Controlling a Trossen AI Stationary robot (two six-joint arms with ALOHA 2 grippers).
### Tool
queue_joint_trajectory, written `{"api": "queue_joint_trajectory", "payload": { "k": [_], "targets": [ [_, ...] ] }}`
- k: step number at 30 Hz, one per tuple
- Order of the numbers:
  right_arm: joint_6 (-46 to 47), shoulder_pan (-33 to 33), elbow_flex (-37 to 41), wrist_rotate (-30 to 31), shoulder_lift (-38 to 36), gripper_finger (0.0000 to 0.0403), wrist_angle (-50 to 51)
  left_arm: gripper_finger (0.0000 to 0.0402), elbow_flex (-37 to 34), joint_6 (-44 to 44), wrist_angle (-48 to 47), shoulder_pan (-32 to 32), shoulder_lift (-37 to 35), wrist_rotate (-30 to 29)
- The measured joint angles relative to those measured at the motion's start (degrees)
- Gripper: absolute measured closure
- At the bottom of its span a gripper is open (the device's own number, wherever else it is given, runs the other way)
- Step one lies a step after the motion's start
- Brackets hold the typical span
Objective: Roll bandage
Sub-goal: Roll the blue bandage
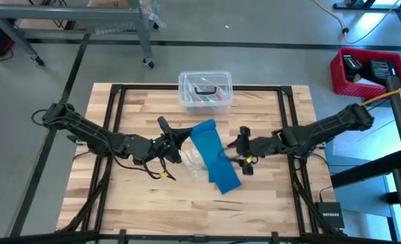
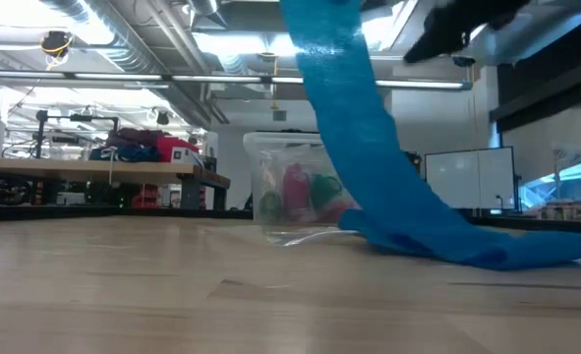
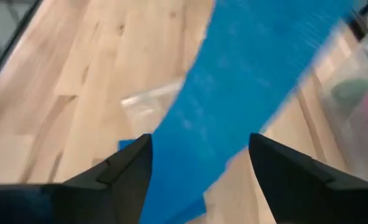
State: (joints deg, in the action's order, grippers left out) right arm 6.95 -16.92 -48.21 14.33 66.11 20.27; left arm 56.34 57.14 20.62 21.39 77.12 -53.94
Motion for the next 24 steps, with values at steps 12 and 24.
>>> {"api": "queue_joint_trajectory", "payload": {
  "k": [12,24],
  "targets": [
    [4.1,6.8,13.8,-15.3,0.4,0.0143,-33.1,0.0401,0.0,-2.1,0.0,0.0,0.0,3.4],
    [2.0,6.8,4.8,-16.6,-3.7,0.0143,-9.3,0.0401,0.0,-1.6,0.3,0.4,0.0,3.6]
  ]
}}
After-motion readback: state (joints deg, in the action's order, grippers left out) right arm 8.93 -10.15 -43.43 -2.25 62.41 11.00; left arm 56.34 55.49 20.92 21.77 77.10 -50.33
